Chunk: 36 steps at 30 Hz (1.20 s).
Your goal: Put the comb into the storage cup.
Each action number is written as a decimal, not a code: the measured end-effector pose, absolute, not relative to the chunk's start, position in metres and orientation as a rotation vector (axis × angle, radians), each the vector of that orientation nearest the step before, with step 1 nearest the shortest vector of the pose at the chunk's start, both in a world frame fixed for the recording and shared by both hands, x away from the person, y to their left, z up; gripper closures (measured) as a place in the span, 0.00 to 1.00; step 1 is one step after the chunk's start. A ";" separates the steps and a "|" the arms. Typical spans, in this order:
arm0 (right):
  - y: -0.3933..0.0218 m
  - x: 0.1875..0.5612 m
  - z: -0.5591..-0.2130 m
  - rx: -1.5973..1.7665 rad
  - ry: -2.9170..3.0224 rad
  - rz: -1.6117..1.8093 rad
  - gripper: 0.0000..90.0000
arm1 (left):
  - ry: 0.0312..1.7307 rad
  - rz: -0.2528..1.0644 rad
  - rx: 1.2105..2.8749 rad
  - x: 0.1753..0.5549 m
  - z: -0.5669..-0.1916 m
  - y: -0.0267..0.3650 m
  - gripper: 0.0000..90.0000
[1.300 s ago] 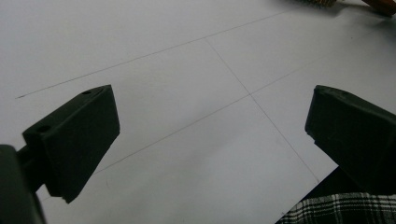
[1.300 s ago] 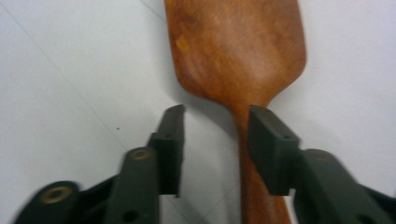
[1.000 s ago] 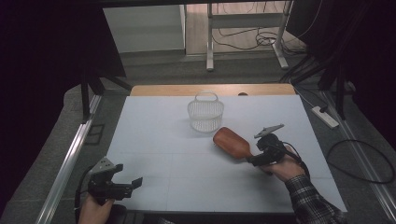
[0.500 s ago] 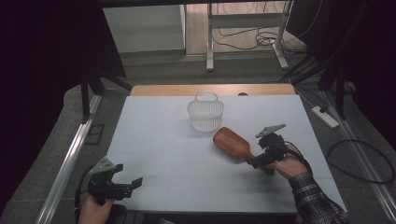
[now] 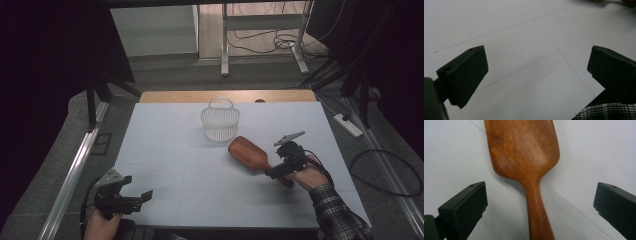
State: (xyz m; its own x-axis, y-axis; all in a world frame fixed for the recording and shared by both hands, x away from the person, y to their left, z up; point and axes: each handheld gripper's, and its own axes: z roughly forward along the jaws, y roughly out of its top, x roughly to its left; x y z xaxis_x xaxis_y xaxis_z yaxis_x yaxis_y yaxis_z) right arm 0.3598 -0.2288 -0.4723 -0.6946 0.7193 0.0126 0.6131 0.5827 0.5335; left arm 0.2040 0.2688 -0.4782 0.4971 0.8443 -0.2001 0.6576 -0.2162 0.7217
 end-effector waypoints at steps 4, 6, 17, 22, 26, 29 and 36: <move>-0.225 0.362 -0.479 1.113 2.632 0.699 0.00 | 1.237 0.301 1.955 0.204 -0.478 0.269 0.04; -0.224 0.362 -0.480 1.106 2.636 0.684 0.00 | 1.237 0.300 1.956 0.204 -0.478 0.269 0.04; -0.217 0.367 -0.497 1.077 2.690 0.581 0.00 | 1.237 0.297 1.955 0.204 -0.478 0.269 0.04; -0.220 0.370 -0.501 1.113 2.734 0.582 0.00 | 1.238 0.296 1.954 0.204 -0.478 0.269 0.04; -0.219 0.370 -0.501 1.121 2.726 0.588 0.01 | 1.239 0.294 1.952 0.205 -0.479 0.269 0.04; -0.218 0.369 -0.501 1.109 2.719 0.580 0.07 | 1.239 0.294 1.953 0.205 -0.478 0.269 0.04; -0.221 0.370 -0.493 1.082 2.728 0.667 0.46 | 1.240 0.292 1.957 0.205 -0.478 0.269 0.04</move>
State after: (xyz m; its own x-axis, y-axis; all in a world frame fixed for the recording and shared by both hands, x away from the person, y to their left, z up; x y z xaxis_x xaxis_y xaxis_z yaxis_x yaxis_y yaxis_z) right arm 0.3703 -0.2208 -0.4933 -0.7338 0.6783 0.0392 0.6199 0.6448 0.4472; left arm 0.2050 0.2690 -0.4784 0.4965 0.8432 -0.2060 0.6624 -0.2147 0.7177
